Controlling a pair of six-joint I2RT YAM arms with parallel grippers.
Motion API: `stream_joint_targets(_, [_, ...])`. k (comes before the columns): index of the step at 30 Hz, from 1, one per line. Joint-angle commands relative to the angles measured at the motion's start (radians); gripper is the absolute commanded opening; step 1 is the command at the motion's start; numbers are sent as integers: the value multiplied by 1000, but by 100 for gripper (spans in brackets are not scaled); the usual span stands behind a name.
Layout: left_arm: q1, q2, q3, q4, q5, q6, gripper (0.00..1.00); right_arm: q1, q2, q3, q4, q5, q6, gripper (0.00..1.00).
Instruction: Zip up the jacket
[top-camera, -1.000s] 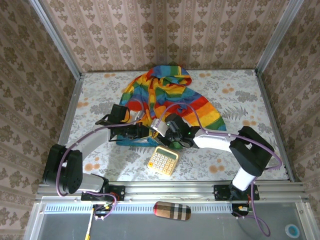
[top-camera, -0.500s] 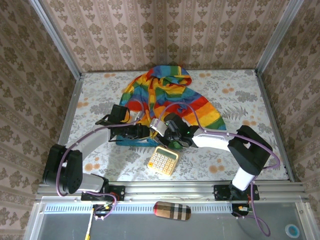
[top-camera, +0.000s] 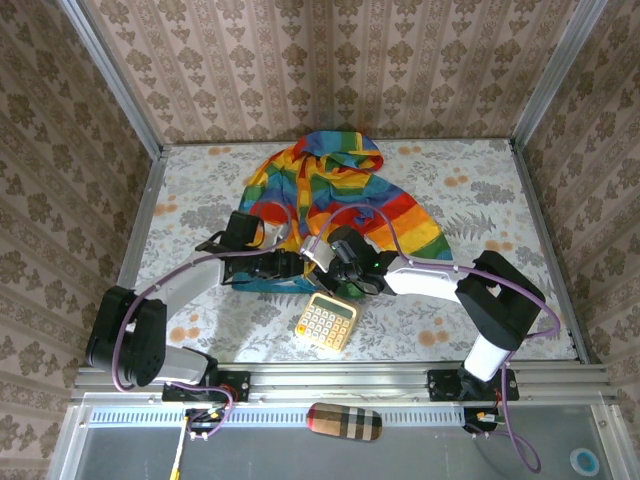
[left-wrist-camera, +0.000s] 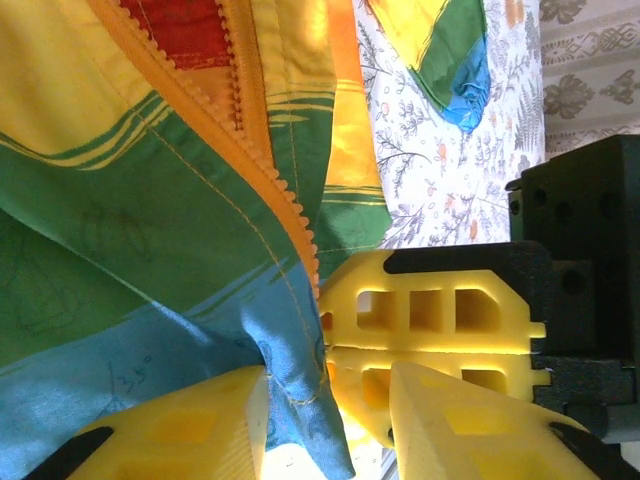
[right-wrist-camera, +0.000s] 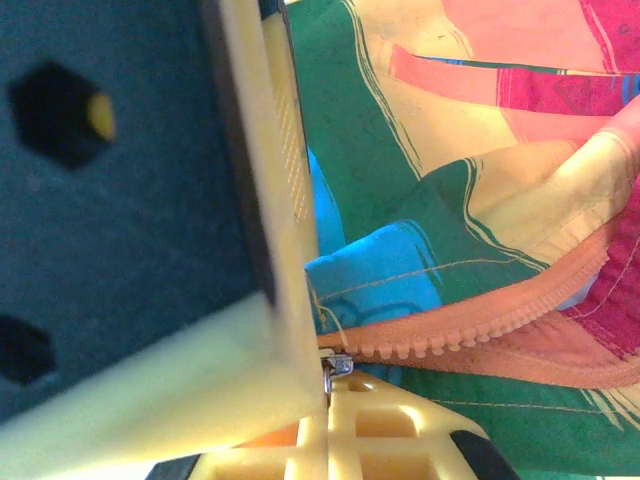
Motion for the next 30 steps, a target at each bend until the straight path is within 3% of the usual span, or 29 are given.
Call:
stream_joint_targets(1, [-8, 9, -15, -12, -40, -4, 29, 0, -1, 32, -14, 4, 29, 0])
stream_joint_targets(7, [-41, -49, -40, -43, -121, 6, 0, -3, -5, 40, -40, 50, 75, 0])
stream_joint_targets(20, [-41, -165, -56, -182, -177, 65, 0, -20, 64, 158, -151, 168, 113, 0])
stream_joint_targets(30, [-39, -236, -69, -279, -233, 93, 0, -37, 86, 221, -202, 156, 89, 0])
